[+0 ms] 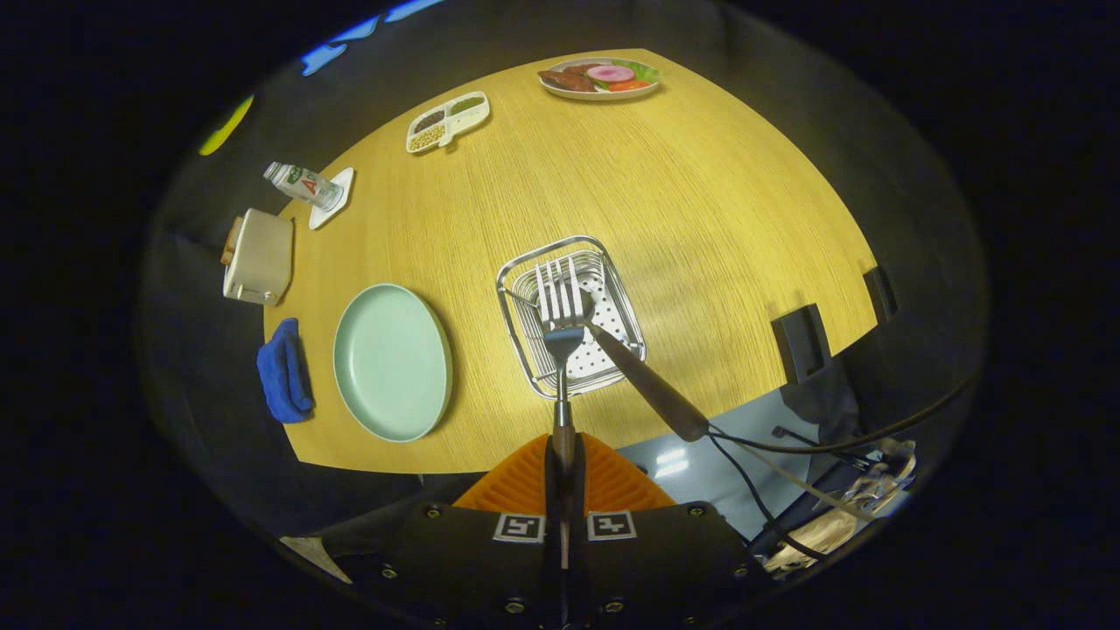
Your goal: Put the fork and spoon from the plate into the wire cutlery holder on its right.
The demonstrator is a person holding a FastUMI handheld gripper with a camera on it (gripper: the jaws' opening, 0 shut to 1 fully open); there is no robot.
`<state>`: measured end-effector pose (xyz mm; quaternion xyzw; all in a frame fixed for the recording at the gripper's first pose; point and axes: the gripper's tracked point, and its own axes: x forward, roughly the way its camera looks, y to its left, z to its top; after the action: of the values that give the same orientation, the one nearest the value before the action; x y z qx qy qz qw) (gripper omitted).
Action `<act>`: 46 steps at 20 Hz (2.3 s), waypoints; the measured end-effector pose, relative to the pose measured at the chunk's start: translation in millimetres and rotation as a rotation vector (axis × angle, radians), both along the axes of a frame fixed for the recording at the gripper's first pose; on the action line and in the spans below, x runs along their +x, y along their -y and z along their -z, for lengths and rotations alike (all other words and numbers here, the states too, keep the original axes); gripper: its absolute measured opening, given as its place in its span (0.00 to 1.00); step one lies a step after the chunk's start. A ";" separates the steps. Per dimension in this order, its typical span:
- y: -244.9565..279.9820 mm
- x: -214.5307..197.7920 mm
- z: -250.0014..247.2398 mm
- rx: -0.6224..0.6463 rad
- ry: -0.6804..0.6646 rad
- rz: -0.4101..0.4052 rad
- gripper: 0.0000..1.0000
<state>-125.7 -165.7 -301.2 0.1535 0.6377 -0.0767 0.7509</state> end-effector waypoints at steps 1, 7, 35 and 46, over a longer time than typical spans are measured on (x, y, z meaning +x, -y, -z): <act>1.4 0.8 1.1 0.004 -0.004 0.013 0.04; 3.6 10.4 -9.0 -0.003 0.029 0.024 0.15; 15.8 85.6 -135.4 -0.283 0.582 -0.066 0.92; -44.9 125.2 -268.1 -0.461 1.188 -0.131 0.95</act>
<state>-0.5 -120.9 -33.1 -0.0348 0.0882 -0.0678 0.9932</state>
